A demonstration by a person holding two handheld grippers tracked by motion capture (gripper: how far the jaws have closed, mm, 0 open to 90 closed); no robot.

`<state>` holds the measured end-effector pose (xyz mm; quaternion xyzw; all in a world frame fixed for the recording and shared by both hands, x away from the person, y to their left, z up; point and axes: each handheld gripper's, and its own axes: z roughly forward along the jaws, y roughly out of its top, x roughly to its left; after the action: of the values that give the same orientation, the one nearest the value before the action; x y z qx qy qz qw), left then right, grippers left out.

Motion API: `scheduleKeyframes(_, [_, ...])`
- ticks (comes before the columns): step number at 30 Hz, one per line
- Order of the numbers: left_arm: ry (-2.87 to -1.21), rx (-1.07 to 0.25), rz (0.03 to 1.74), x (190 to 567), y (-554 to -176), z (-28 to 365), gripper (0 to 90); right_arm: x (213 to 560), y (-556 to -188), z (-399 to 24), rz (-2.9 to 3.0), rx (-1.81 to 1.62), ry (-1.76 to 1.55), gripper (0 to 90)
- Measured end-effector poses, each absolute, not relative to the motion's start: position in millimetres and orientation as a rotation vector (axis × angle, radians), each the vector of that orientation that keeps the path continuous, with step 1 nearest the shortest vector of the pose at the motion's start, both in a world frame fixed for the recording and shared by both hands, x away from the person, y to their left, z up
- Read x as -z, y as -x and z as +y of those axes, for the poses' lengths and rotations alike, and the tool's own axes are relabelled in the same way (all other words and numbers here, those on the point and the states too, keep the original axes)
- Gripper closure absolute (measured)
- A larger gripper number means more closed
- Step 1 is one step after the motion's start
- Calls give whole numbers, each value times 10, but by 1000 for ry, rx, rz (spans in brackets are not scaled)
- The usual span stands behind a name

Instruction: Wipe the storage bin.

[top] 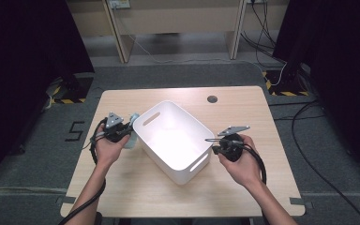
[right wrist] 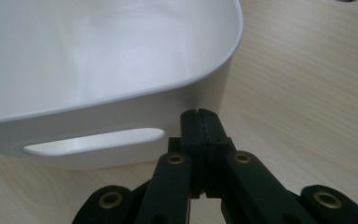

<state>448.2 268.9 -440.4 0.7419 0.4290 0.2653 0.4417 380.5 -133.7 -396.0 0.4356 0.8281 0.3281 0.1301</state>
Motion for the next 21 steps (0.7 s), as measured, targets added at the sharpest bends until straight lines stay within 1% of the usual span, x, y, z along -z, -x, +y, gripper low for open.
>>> scheduleKeyframes(6, [-1866, -638, 1009, 4402, -4316, 2673, 811, 3932, -3961, -1312, 2300, -892, -1260, 900])
scheduleKeyframes(9, [-1871, -621, 979, 4402, -4223, 2653, 811, 3919, -4060, -1323, 2253, -942, -1300, 900])
scheduleKeyframes(15, [-1919, -664, 927, 4368, -4060, 2519, 811, 3907, -4161, -1323, 2172, -941, -1362, 900])
scheduleKeyframes(18, [-1924, -649, 910, 4372, -3973, 2469, 810, 3907, -4183, -1380, 2153, -946, -1389, 900])
scheduleKeyframes(19, [-1919, -641, 912, 4376, -3944, 2456, 809, 3906, -4189, -1402, 2143, -953, -1406, 895])
scheduleKeyframes(21, [-1905, -641, 920, 4391, -3893, 2441, 807, 3905, -4211, -1465, 2124, -978, -1437, 826])
